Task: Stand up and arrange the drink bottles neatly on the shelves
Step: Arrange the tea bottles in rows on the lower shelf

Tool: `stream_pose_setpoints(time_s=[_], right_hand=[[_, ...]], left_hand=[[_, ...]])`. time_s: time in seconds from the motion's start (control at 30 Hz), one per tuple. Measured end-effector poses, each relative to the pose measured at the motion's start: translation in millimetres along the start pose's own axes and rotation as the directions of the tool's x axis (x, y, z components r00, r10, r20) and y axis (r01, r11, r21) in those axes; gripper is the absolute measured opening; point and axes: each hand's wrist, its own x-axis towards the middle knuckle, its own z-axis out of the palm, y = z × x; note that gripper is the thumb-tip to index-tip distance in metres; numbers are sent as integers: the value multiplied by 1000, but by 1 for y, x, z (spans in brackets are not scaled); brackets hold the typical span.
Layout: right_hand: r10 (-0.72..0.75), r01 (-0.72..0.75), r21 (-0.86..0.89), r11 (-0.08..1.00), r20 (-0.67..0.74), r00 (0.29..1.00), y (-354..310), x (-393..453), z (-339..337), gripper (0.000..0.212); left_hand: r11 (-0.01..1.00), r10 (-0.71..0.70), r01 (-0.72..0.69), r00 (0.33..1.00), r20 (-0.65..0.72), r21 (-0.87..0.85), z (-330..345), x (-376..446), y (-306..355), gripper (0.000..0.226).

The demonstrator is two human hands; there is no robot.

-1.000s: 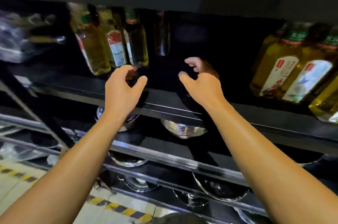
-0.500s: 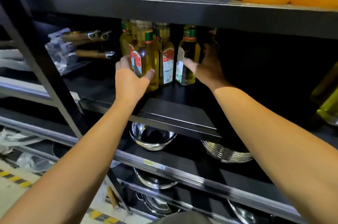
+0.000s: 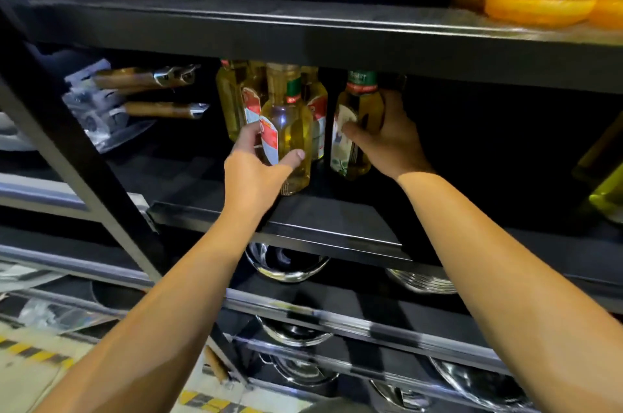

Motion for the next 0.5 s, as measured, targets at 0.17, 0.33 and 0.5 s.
stream_pose_setpoints(time_s=[0.17,0.33,0.5], right_hand=[[43,-43,48,998,-1,999,14,-46,-41,68],[29,-27,44,999,-64,997,39,-83,-94,70],[53,-49,35,998,-128,990,62,-109,-141,44]], left_hand=[[999,19,-18,1000,16,-47,32,-45,23,58],[997,37,-31,996,77,-76,79,-81,57,72],[989,90,-63,976,199,-136,116,-110,80,83]])
